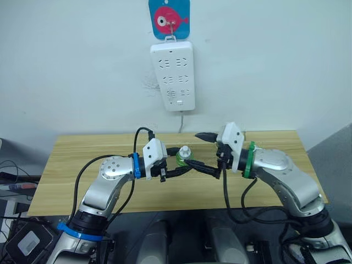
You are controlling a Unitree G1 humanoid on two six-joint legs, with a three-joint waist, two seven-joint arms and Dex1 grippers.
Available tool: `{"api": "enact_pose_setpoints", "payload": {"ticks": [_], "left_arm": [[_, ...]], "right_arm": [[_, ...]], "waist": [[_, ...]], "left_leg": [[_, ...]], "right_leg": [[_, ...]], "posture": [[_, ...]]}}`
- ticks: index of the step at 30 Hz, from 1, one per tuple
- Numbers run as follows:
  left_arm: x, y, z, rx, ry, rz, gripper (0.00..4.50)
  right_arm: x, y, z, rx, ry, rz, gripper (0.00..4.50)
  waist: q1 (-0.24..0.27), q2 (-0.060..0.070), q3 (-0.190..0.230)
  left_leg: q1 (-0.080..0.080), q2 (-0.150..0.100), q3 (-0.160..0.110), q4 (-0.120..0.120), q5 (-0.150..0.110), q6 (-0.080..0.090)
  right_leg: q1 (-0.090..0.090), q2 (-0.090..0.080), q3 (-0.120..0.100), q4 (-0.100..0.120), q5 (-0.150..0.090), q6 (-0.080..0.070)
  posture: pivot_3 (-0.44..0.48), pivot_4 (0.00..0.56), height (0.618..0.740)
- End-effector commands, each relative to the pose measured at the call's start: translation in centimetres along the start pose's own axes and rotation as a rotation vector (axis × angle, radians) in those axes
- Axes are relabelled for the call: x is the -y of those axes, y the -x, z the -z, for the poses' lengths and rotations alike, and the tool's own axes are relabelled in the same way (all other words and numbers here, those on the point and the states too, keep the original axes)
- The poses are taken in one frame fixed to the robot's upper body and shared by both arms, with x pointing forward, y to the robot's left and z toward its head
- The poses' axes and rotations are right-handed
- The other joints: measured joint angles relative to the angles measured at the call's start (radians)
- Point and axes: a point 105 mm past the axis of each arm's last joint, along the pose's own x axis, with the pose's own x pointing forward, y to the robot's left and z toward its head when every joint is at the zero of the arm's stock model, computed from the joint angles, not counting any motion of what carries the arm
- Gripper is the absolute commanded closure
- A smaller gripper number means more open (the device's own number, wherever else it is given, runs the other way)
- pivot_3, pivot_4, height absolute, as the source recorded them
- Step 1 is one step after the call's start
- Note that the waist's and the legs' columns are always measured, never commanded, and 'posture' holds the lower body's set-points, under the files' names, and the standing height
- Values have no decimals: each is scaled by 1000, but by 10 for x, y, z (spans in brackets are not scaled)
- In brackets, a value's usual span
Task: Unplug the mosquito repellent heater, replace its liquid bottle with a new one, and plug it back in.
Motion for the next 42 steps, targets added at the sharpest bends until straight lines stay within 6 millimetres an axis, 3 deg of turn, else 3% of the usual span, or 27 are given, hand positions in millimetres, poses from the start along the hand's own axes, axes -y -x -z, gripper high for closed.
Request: {"api": "enact_pose_setpoints", "payload": {"ticks": [1, 5, 11, 17, 21, 30, 39, 42], "left_arm": [[3, -1, -13, 39, -43, 21, 2218], [2, -1, -12, 35, -43, 21, 2218], [2, 0, -12, 30, -45, 23, 2218], [3, -2, -13, 31, -47, 29, 2218], [3, -2, -13, 31, -49, 25, 2218], [4, 3, -5, 6, -31, 13, 2218], [1, 13, 15, -67, 15, -21, 2218], [0, 20, 26, -103, 31, -40, 2218]], "right_arm": [[-1, 16, -11, 13, 40, -36, 0], [-10, 18, -18, 14, 45, -111, 0], [-29, -3, -46, 143, -30, -190, 0], [-35, -24, -49, 168, -55, -224, 0], [-35, -27, -46, 163, -50, -225, 880], [-34, -24, -50, 180, -17, -221, 4168], [-16, -4, -77, 293, -15, -118, 4206], [-5, 5, -71, 276, -27, -41, 4206]], "waist": [[0, 0, 0], [-3, 0, 0], [-5, 0, 0], [-2, 0, 0], [-1, 0, 0], [-1, 0, 0], [-1, 0, 0], [-1, 0, 0]], "left_leg": [[0, 0, 0, 0, 0, 0], [0, 1, 0, 0, 0, 0], [0, 1, 0, 0, 0, 0], [0, 0, 0, 0, 0, 0], [0, 0, 0, 0, 0, 0], [0, 0, 0, 0, 0, 0], [0, 0, -1, 0, 0, 0], [0, 0, 0, 0, 0, 0]], "right_leg": [[0, 0, 0, 0, 0, 0], [0, 0, 0, 1, 0, 0], [0, 1, 0, 1, 0, 0], [0, 0, 0, 0, 0, 0], [0, 0, 0, 0, 0, 0], [0, 0, 0, 0, 0, 0], [0, 0, 0, 0, 0, 0], [0, 0, 0, 0, 0, 0]], "posture": [[-127, 212, 740], [-129, 212, 740], [-125, 213, 740], [-116, 215, 740], [-108, 217, 740], [-112, 220, 740], [-119, 227, 740], [-121, 229, 740]]}}
